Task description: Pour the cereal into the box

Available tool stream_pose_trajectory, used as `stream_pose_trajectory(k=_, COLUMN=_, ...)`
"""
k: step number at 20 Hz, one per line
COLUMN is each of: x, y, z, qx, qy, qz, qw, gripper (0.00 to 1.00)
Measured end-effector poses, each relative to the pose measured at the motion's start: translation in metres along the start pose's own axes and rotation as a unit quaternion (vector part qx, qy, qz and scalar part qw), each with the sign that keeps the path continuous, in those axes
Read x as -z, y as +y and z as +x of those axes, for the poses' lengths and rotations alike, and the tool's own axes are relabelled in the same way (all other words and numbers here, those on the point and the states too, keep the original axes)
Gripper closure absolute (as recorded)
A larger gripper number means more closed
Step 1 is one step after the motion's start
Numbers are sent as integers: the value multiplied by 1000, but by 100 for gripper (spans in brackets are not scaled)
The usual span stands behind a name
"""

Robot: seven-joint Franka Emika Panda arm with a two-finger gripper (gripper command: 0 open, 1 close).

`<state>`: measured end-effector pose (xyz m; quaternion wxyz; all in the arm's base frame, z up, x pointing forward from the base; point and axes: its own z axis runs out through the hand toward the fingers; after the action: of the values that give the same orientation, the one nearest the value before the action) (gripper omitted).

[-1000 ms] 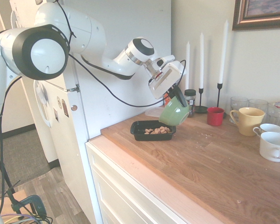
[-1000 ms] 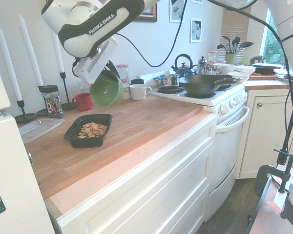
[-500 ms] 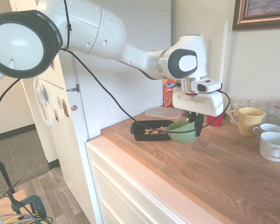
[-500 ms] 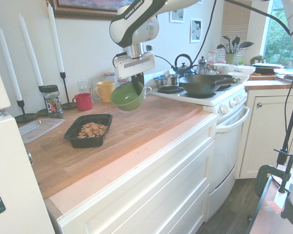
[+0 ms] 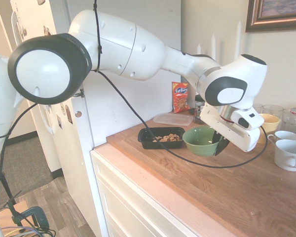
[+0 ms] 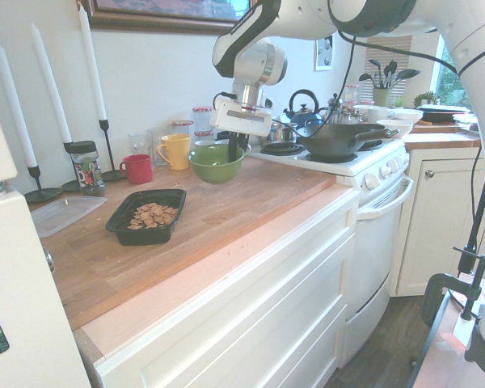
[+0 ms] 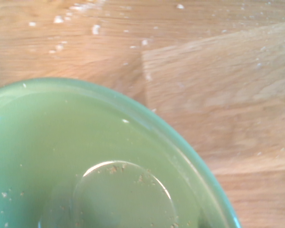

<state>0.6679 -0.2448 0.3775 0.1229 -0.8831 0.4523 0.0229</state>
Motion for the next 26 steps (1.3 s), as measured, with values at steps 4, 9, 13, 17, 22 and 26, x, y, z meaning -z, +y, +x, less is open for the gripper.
stream_pose_trajectory(k=4, x=2, y=13, z=18, qx=-10, qy=-8, qz=1, qw=1000, gripper=100)
stream_pose_trajectory(k=9, x=-8, y=21, z=37, qx=-22, qy=-23, qz=5, qw=999, gripper=100)
stream_pose_trajectory(k=13, x=-22, y=24, z=49, qx=-27, qy=-29, qz=6, qw=999, gripper=100)
stream_pose_trajectory(k=17, x=-31, y=28, z=56, qx=-34, qy=-36, qz=11, qw=999, gripper=0)
stream_pose_trajectory(k=22, x=-33, y=26, z=55, qx=-32, qy=-45, qz=8, qw=998, gripper=0)
stream_pose_trajectory(k=26, x=-27, y=21, z=54, qx=-26, qy=-44, qz=5, qw=999, gripper=0)
